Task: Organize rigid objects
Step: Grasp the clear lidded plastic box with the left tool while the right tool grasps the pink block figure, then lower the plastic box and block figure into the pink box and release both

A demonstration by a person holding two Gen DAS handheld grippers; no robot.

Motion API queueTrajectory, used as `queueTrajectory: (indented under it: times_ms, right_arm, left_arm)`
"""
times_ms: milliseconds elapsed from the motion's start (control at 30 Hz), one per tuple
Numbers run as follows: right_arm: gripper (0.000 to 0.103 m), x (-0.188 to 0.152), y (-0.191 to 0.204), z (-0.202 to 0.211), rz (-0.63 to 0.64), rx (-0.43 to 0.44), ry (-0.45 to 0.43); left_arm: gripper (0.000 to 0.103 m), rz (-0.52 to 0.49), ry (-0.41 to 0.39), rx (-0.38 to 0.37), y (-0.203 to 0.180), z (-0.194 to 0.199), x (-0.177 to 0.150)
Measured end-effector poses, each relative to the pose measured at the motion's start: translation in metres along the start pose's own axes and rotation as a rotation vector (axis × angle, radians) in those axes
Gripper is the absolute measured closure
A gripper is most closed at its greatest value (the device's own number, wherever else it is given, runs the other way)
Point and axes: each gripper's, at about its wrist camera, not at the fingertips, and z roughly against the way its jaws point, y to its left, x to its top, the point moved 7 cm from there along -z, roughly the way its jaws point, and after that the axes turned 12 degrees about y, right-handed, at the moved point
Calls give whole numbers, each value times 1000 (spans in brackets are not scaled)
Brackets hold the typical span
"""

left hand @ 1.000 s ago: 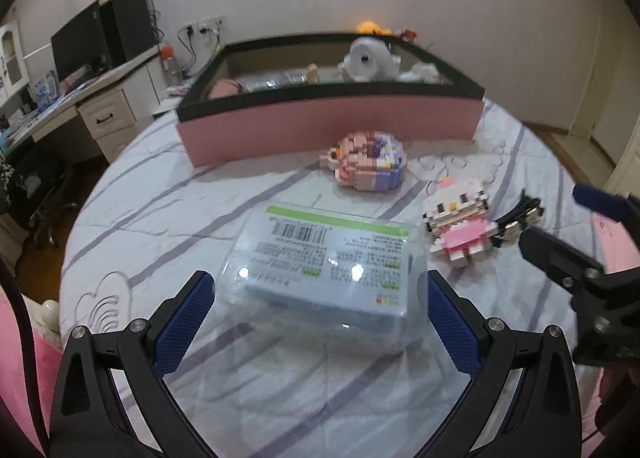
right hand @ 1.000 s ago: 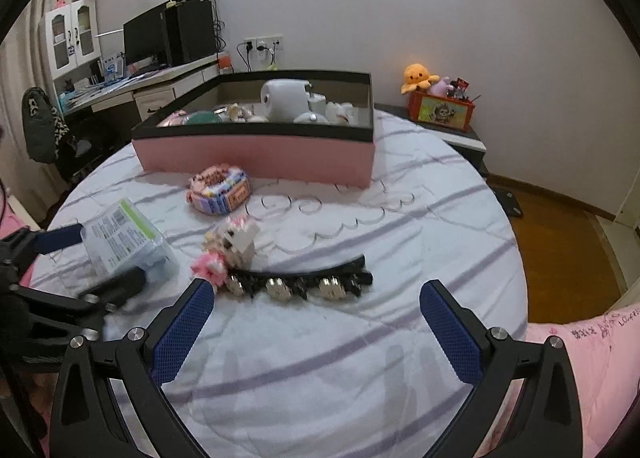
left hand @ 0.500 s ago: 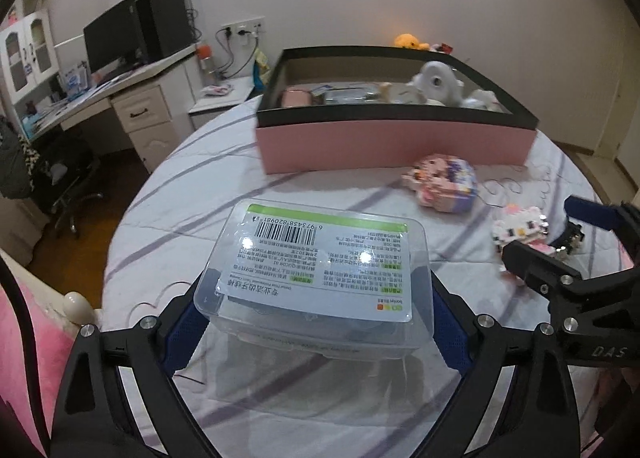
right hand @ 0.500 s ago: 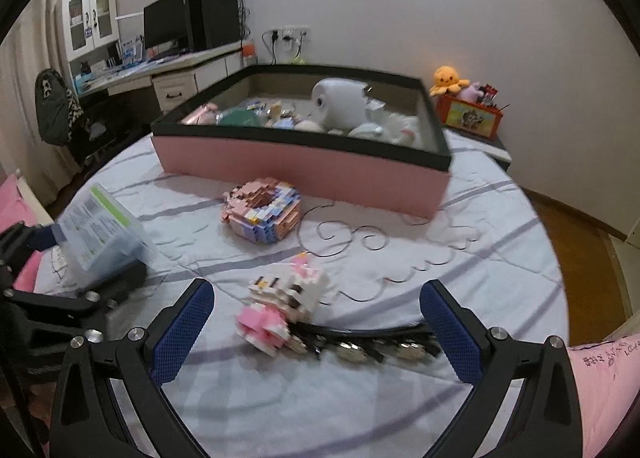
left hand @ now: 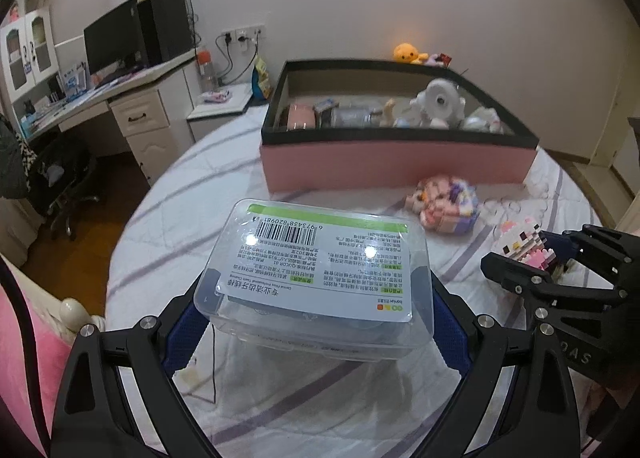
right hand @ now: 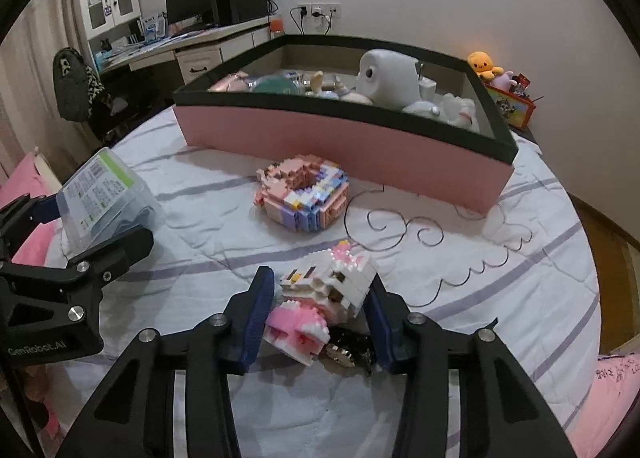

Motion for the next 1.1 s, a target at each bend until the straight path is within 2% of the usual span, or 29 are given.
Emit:
queueTrajectory:
  times_ms: [200, 400, 533, 700, 767, 867, 967, 1067, 1100]
  right_arm:
    - [57, 20, 1, 25, 8, 36, -70]
    - [58, 66, -9, 42, 14, 29, -149]
    - [58, 104, -23, 37, -5, 48, -177]
    - [57, 142, -46, 1, -45, 63, -137]
    - [58, 151, -53, -12, -51, 58, -117]
    - [59, 161, -59, -30, -59, 58, -93]
    - [58, 166, -66, -37, -75, 72, -99]
    - [49, 168, -67, -39, -83, 27, -106]
    - [43, 167, -68, -37, -90, 17, -108]
  left_arm:
    - [7, -24, -83, -6, -5, 20, 36]
    - [7, -42, -180, 11, -5, 31, 91]
    - [7, -69, -219, 35, -6, 18, 131]
    - [7, -68, -154, 13, -3, -30, 164]
    - [7, -65, -117, 17, -1, -48, 169]
    - [6, -54, -102, 22, 2, -66, 174]
    - [6, -44, -70, 29, 6, -79, 174]
    - [5, -48, -65, 62, 6, -78, 174]
    - [5, -41, -84, 67, 8, -71, 172]
